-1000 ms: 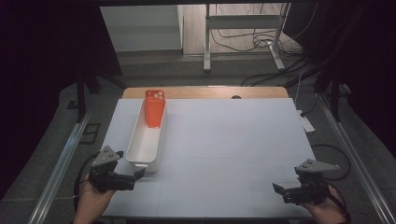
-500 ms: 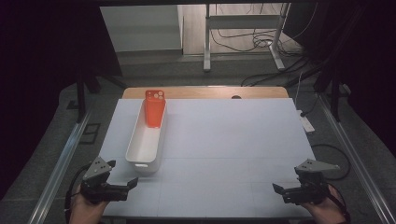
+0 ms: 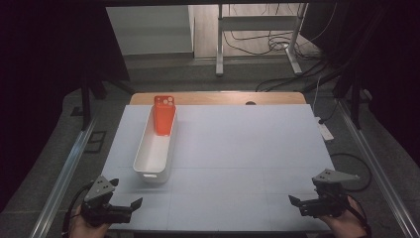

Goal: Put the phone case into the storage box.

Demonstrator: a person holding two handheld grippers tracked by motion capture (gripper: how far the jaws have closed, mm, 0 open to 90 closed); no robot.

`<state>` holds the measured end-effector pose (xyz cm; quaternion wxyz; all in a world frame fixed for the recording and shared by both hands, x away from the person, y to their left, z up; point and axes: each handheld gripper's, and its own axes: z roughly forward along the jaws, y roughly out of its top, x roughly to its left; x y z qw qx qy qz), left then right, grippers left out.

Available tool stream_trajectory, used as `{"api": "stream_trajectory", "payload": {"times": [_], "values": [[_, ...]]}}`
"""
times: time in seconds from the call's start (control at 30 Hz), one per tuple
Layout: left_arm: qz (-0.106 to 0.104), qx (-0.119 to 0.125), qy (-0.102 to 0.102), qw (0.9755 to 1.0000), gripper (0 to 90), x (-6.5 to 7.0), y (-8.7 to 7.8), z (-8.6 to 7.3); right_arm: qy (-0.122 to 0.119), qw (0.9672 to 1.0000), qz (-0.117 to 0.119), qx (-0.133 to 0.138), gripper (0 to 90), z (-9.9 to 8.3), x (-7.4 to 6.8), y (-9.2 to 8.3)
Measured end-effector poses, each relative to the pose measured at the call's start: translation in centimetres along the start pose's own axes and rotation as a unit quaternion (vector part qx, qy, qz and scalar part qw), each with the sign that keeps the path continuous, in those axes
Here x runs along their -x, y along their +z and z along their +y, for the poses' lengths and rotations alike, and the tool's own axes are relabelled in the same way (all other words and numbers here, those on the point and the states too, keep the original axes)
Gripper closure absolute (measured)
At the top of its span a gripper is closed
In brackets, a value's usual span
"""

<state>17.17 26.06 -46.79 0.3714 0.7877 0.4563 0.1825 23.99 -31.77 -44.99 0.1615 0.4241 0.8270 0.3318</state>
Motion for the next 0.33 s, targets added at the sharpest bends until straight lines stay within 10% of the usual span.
{"api": "stream_trajectory", "payload": {"times": [0.33], "values": [[0.001,0.007,0.002,1.0,0.0,0.13,-0.17,-0.1,-0.002,1.0,-0.001,-0.003,0.0,0.0,0.0,0.09]]}}
